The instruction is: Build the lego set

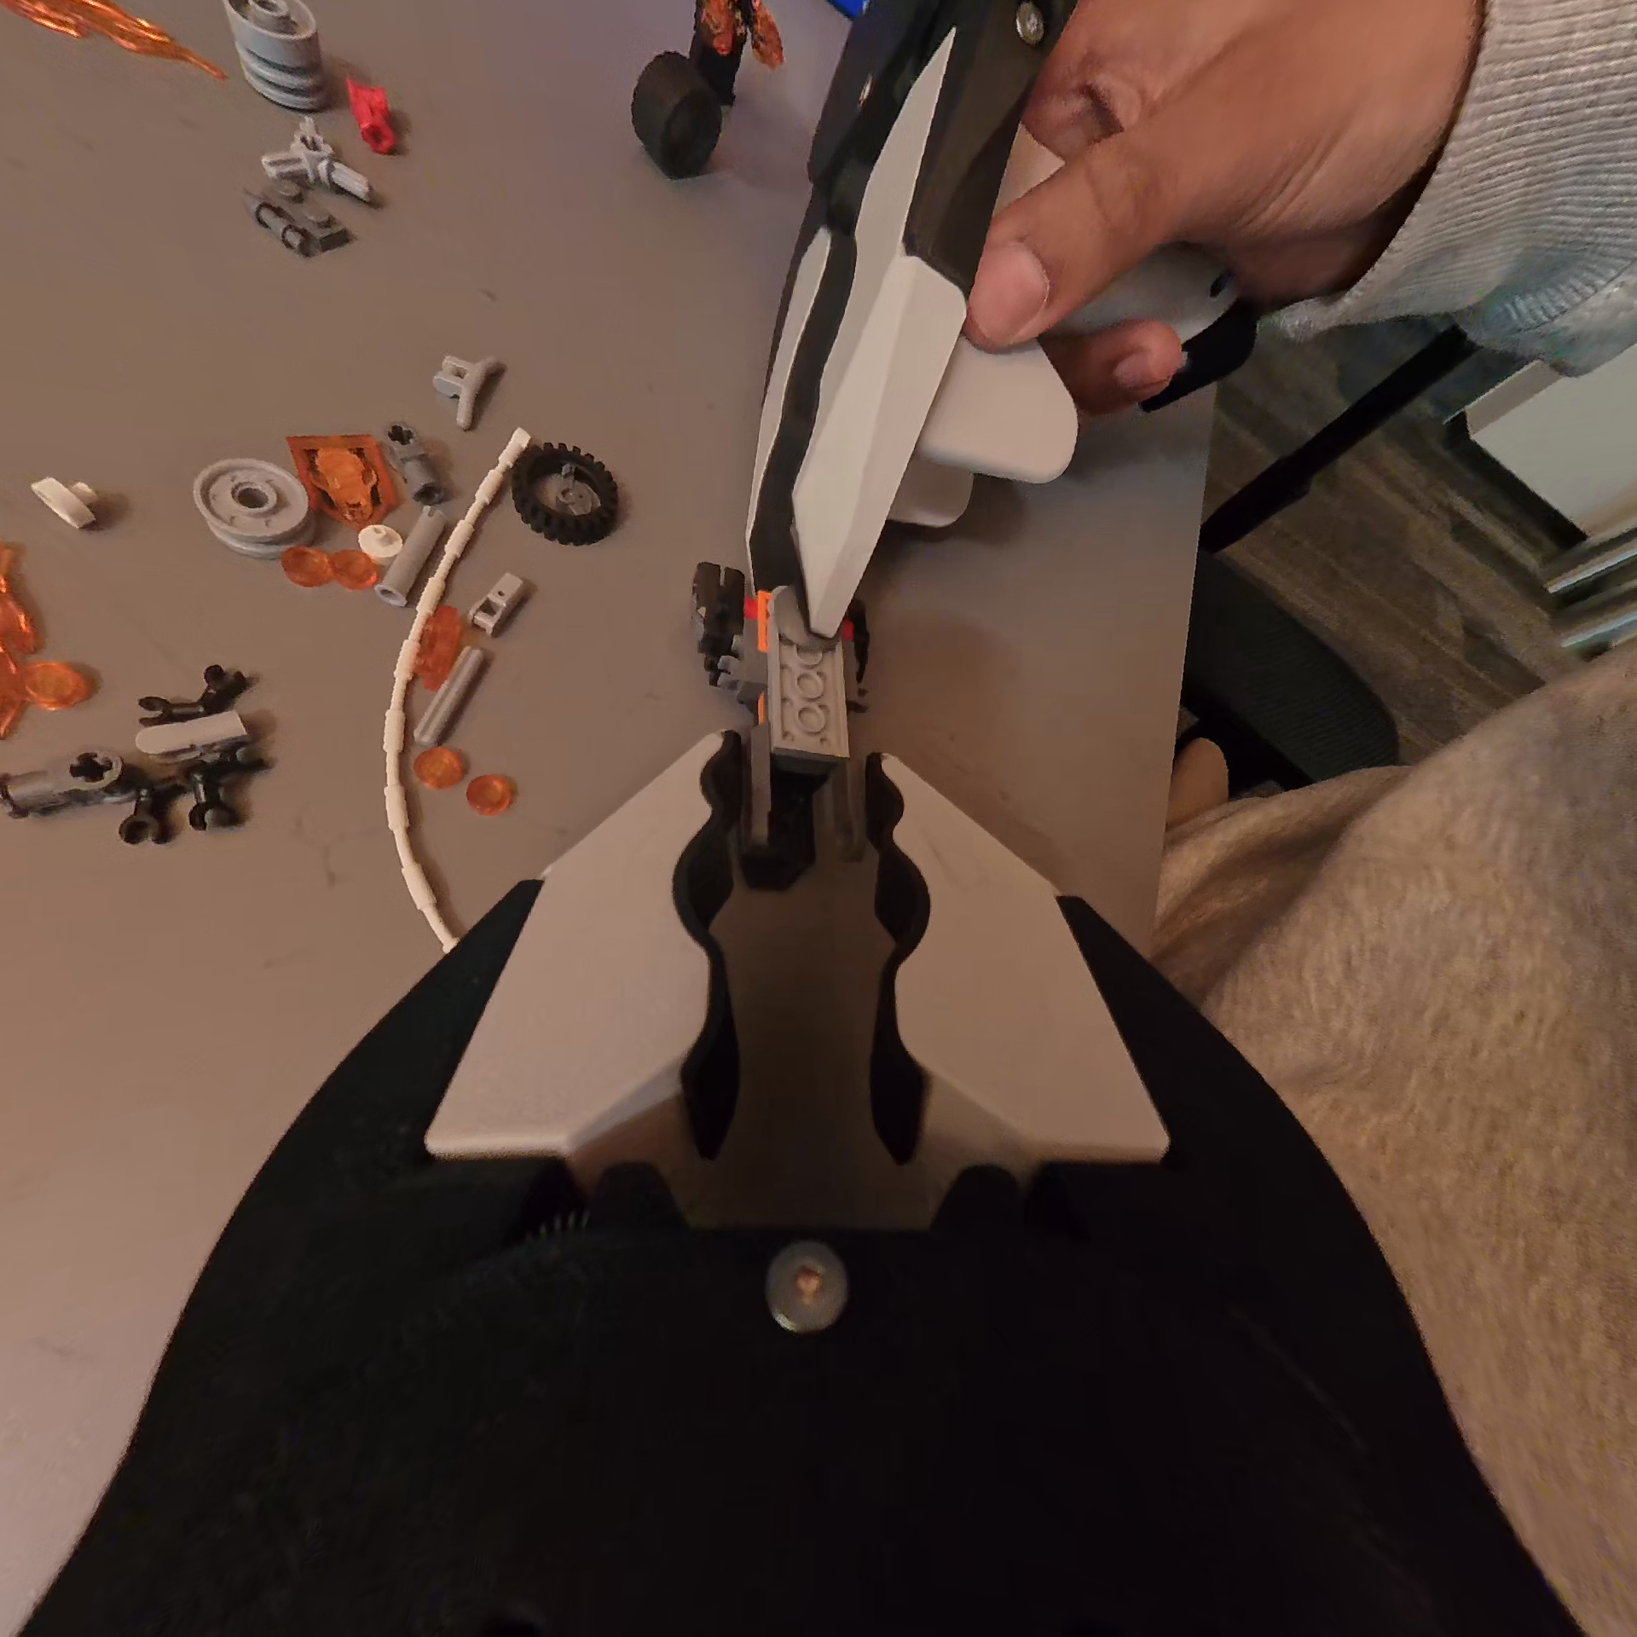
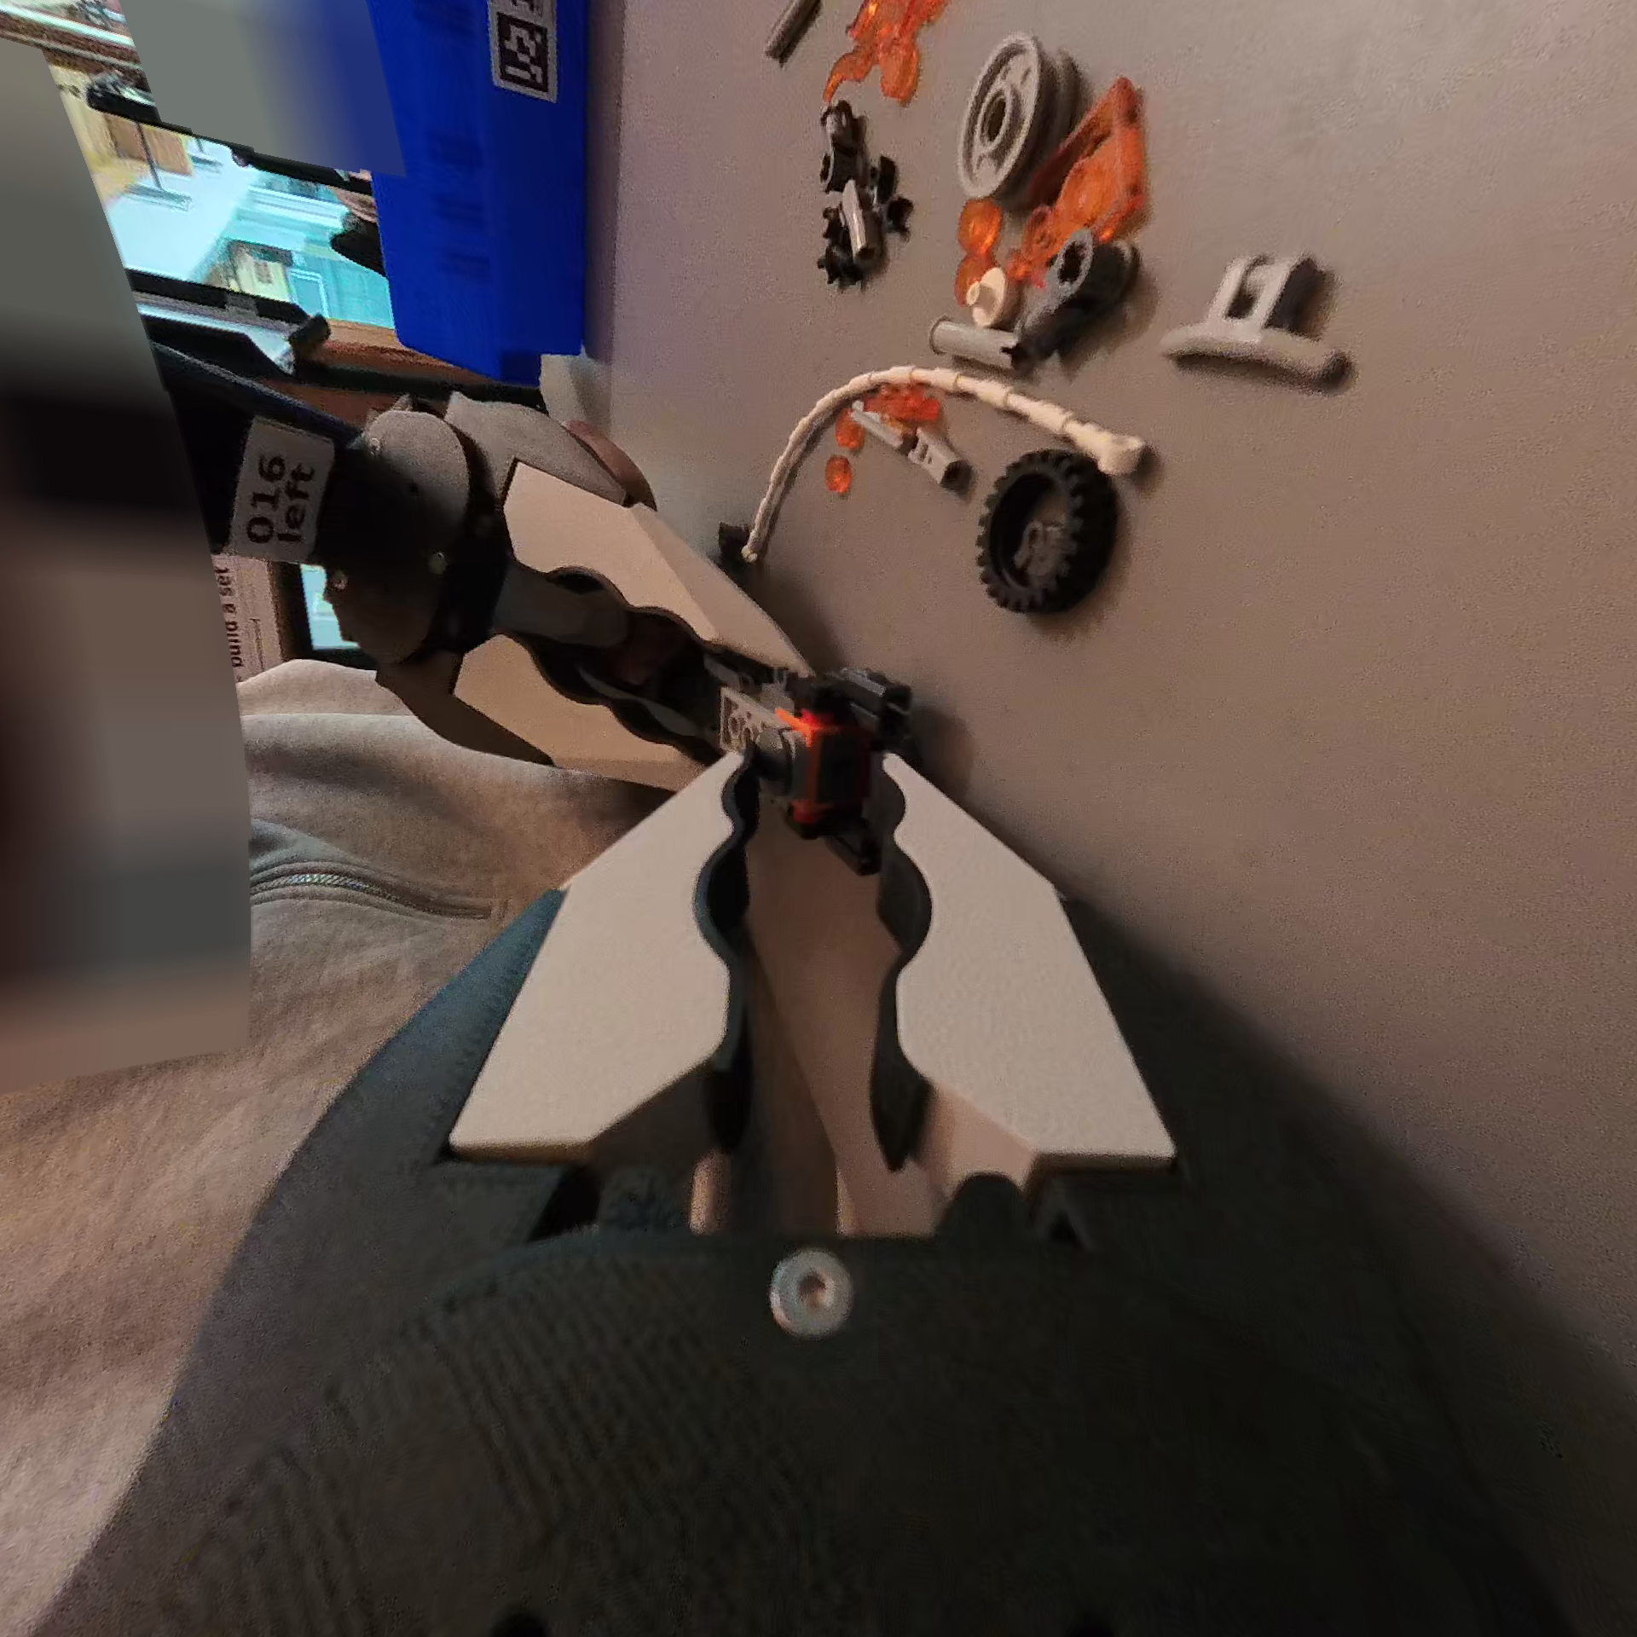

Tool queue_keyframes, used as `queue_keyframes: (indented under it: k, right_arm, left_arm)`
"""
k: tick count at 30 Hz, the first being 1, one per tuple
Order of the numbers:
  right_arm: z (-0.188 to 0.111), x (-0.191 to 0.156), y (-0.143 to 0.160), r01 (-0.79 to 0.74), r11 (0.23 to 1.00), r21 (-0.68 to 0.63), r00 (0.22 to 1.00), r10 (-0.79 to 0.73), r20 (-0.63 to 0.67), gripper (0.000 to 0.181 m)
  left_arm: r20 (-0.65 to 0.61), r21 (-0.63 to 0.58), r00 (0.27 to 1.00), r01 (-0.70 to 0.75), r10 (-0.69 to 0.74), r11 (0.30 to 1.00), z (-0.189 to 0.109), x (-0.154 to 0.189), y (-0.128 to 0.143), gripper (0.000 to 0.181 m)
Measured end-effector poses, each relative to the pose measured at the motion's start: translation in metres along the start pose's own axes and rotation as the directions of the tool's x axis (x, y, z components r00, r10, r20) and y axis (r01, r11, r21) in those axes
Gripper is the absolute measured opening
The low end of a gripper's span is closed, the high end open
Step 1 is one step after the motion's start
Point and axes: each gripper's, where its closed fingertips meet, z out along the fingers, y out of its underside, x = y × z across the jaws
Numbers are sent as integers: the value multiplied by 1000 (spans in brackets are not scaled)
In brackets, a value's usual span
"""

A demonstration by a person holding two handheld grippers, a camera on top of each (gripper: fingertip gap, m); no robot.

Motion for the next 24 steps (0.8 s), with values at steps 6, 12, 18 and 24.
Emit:
queue_keyframes:
  k: [6, 12, 18, 24]
  right_arm:
    - [1, 0, 1, 0, 1000, -18, 999, -1, -34, 23]
    - [1, -1, 0, 9, 1000, 9, 1000, -9, -19, 22]
    - [-8, -9, -4, 32, 998, 53, 997, -35, 70, 28]
    - [-30, -31, -17, 416, 874, 252, 906, -423, -29, 14]
  left_arm:
    - [5, -3, 1000, -3, 3, 1000, 0, 0, 0, 26]
    - [-2, -1, 1000, 4, -4, 1000, 0, 0, 0, 26]
    - [9, 5, 1000, 7, -7, 1000, 0, -2, -1, 25]
    - [6, 17, 1000, 7, -7, 1000, -2, -1, -2, 25]
